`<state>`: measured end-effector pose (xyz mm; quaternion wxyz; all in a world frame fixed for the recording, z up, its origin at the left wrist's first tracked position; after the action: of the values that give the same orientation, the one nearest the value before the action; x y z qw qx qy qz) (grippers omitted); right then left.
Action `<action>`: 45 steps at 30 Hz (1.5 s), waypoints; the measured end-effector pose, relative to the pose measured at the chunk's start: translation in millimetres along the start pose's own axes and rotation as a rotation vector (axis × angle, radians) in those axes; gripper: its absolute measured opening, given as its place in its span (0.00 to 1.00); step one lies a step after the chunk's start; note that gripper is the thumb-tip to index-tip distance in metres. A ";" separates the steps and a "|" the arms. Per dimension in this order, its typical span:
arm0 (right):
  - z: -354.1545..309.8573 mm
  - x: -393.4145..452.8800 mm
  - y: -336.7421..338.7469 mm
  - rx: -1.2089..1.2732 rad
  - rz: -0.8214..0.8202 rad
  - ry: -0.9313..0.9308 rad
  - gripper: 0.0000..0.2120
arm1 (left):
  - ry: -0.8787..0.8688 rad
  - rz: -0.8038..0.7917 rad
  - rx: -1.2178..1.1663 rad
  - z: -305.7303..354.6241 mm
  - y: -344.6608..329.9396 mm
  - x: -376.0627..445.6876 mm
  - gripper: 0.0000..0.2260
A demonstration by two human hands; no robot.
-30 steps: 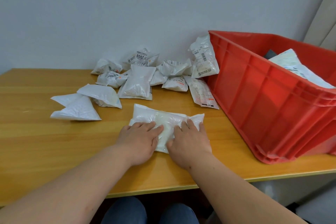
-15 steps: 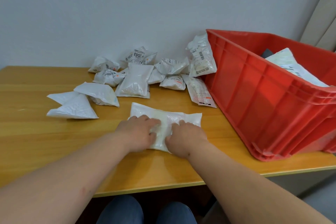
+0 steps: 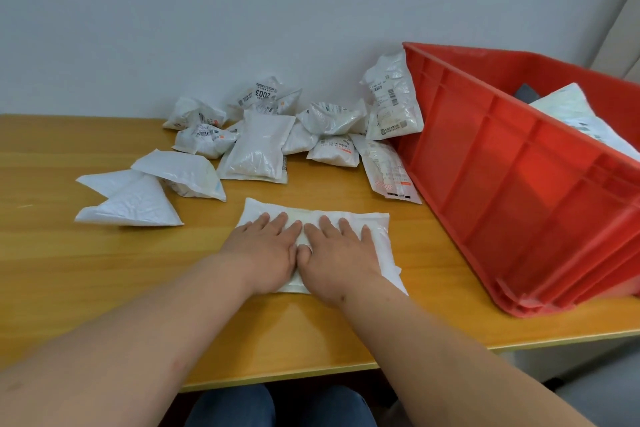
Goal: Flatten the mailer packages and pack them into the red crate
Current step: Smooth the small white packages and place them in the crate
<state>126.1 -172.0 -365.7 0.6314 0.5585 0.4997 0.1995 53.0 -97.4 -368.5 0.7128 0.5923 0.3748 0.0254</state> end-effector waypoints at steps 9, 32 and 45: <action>-1.0 -0.1 -2.1 -0.001 0.022 0.006 0.28 | -0.018 -0.048 -0.050 0.7 -6.5 2.2 0.25; 41.6 -9.6 -4.6 0.124 0.000 -0.082 0.30 | 0.053 0.002 -0.140 -21.5 -13.2 -3.6 0.27; 39.7 -8.6 -0.4 0.030 -0.028 -0.131 0.29 | 0.123 0.022 -0.090 -16.2 -5.1 -11.1 0.26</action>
<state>156.3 -199.2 -367.4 0.6569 0.5728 0.4680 0.1464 33.8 -90.9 -367.6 0.7139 0.5611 0.4099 0.0867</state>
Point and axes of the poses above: each hand's wrist, its own x-axis towards the middle knuckle, its own y-axis out of the back of the hand, z = x × y, the point moved 9 cm from there along x, towards the middle knuckle, and after that the axes turned 15 degrees about -z, right-handed, at the moved point
